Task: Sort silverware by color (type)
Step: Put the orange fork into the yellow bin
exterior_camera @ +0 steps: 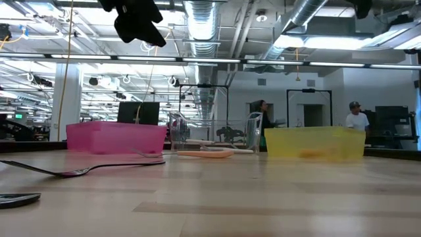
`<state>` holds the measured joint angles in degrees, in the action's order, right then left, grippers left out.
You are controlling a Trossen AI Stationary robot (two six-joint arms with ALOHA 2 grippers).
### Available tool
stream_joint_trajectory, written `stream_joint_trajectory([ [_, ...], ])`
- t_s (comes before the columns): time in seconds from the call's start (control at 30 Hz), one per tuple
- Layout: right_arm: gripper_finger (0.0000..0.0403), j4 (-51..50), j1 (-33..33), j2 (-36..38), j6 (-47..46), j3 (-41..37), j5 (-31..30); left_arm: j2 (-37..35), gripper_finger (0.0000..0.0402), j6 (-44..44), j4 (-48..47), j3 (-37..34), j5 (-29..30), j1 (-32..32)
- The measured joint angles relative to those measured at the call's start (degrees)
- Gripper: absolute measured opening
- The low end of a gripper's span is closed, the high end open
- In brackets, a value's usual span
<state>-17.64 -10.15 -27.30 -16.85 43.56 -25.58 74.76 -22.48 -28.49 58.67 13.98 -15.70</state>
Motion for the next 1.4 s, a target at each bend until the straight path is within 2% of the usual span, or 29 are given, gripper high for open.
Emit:
stream_joint_trajectory([
  [0.27,0.0217,-3.64,0.00,-0.74,-4.35,-0.14,0.00,0.18,0.0266,-0.49,-0.99,0.00,2.86,0.94],
  [0.37,0.0217,-4.70,0.00,-1.25,-4.73,-0.13,0.00,0.35,0.0266,-3.39,-3.79,-0.02,2.53,2.28],
  [0.53,0.0217,-4.86,0.00,-1.72,-4.73,-0.14,0.00,1.69,0.0266,-3.25,-6.39,-0.13,5.19,4.42],
  [0.87,0.0217,-5.92,0.02,-1.85,-4.71,-0.12,0.00,10.63,0.0266,4.62,1.29,-0.07,6.07,7.08],
  [1.4,0.0217,-6.96,0.04,-1.94,-4.70,-0.07,0.00,21.47,0.0266,16.59,9.02,-0.06,1.06,15.91],
])
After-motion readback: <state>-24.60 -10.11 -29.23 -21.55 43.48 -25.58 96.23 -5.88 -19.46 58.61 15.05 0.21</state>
